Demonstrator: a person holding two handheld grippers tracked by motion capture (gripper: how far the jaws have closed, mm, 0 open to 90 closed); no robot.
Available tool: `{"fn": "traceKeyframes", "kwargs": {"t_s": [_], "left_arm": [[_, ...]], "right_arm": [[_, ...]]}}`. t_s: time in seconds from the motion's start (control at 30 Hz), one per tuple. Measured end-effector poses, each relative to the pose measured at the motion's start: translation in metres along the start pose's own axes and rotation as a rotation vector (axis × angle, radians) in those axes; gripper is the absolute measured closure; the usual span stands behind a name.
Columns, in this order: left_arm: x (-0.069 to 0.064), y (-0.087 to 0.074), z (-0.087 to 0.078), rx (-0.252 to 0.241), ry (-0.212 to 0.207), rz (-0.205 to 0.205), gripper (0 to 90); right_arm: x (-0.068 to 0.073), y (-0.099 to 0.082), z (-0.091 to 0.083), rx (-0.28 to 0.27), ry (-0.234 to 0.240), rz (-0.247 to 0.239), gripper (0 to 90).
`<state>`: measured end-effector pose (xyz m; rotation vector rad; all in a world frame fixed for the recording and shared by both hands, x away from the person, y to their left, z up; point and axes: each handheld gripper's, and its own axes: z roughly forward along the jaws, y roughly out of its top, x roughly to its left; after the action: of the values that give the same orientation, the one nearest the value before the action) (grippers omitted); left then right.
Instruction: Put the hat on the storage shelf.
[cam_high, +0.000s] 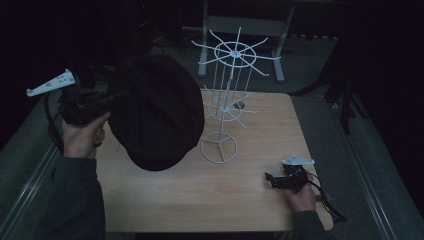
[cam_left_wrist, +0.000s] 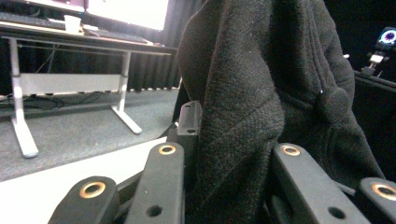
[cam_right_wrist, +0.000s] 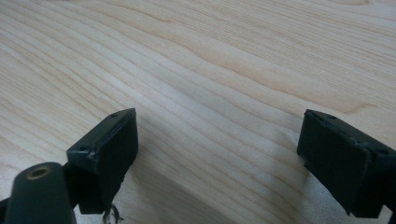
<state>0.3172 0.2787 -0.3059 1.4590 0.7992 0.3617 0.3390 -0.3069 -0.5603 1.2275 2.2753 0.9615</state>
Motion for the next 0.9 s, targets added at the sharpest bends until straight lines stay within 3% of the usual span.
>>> {"fn": "traceKeyframes", "kwargs": {"t_s": [0.2, 0.57, 0.9], "left_arm": [[0.001, 0.002, 0.001, -0.028, -0.033, -0.02, 74.7], [-0.003, 0.011, 0.008, -0.035, -0.046, -0.009, 74.6], [0.0, 0.013, 0.015, -0.039, -0.059, -0.025, 74.4]], "right_arm": [[0.0, 0.0, 0.0, 0.001, 0.0, 0.001, 12.3], [0.0, 0.0, 0.0, 0.001, 0.001, 0.002, 12.3], [0.0, 0.0, 0.0, 0.0, 0.0, 0.001, 12.3]]}}
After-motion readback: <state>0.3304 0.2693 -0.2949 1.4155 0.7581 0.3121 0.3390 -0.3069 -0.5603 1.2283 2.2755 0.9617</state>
